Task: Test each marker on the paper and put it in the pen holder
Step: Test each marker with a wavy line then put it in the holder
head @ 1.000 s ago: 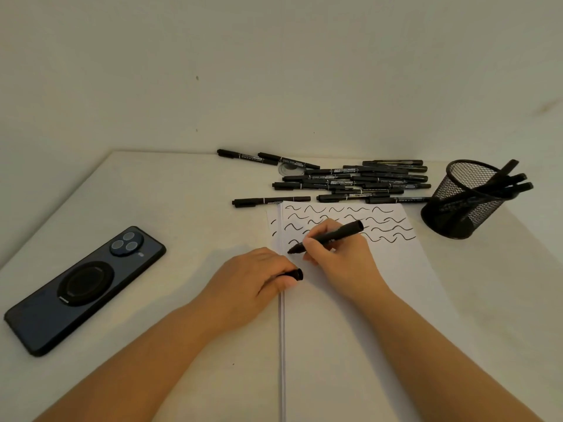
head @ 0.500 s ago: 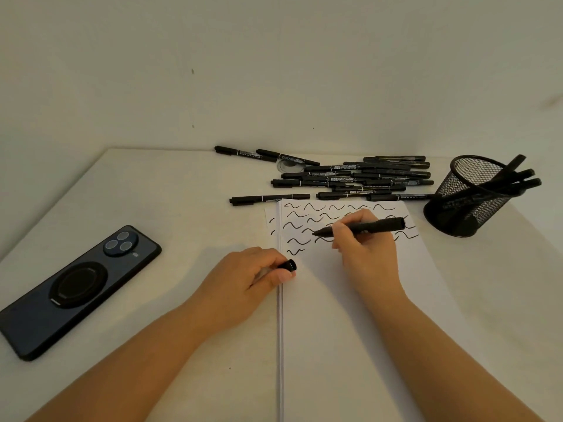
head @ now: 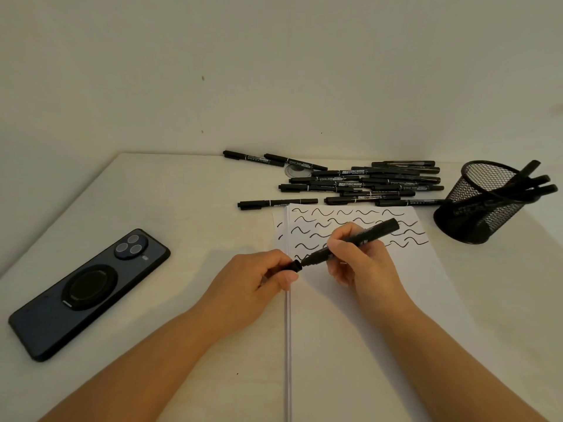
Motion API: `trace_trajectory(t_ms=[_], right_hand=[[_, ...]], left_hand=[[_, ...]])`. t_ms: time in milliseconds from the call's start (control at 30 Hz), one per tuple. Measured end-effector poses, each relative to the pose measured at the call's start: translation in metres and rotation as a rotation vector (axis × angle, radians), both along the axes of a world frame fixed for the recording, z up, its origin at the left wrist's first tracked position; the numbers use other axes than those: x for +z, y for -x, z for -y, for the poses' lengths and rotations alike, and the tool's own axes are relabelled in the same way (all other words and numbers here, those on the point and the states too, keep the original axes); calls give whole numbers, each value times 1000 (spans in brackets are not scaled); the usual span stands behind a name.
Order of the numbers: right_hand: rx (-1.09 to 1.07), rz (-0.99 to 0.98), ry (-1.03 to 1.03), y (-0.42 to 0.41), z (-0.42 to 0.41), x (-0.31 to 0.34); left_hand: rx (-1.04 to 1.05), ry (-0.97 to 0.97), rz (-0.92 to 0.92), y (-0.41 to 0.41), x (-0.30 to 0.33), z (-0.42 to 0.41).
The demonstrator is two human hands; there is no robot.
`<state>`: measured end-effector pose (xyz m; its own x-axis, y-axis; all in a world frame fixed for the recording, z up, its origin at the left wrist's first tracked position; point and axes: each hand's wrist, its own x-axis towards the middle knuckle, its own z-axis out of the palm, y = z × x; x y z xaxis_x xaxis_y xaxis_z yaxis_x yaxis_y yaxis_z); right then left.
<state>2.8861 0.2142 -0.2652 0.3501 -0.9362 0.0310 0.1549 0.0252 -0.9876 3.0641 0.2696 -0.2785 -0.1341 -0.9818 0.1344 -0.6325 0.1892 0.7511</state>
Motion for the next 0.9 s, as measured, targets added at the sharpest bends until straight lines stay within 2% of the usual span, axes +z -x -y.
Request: trace_trajectory(t_ms=[433, 700, 900], right_hand=[[77, -96, 112, -4, -7, 2], [115, -7, 104, -4, -8, -2], [181, 9, 150, -1, -9, -3]], left_hand=[[40, 80, 27, 0, 1, 0], [100, 84, -32, 7, 6, -6], [51, 38, -80, 8, 11, -11]])
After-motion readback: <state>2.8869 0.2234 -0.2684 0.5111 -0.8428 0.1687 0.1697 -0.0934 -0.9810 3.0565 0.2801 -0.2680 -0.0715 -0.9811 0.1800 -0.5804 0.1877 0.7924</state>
